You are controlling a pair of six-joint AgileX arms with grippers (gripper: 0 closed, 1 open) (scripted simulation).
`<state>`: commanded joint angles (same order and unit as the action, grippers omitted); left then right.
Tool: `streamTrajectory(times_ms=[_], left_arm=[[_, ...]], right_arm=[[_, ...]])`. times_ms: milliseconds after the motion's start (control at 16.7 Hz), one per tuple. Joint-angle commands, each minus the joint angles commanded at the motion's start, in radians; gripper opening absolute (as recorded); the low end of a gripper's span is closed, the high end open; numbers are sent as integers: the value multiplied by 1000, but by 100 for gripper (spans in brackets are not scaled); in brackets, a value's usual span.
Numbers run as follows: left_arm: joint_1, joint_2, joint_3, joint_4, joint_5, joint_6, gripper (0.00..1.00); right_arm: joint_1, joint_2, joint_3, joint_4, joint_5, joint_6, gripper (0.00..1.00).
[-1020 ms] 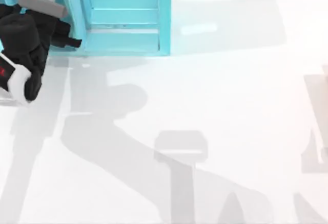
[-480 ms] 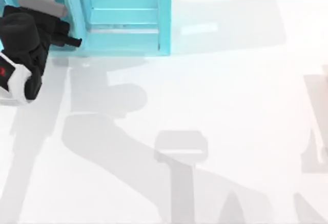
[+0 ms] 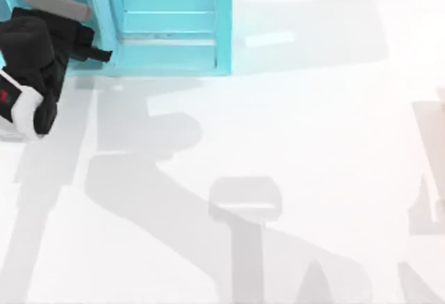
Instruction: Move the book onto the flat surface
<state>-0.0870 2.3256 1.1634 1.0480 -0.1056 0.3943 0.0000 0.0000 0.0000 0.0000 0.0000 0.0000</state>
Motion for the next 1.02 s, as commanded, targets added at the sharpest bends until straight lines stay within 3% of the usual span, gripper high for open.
streamTrajectory(times_ms=[600,1020], left_arm=[[5,-6,-12,-9,-1,5,0],[-2,-362,-154,-227,-21,-5,0]], right_arm=[[0,0,0,0,0,0,100],[0,0,0,0,0,0,100]])
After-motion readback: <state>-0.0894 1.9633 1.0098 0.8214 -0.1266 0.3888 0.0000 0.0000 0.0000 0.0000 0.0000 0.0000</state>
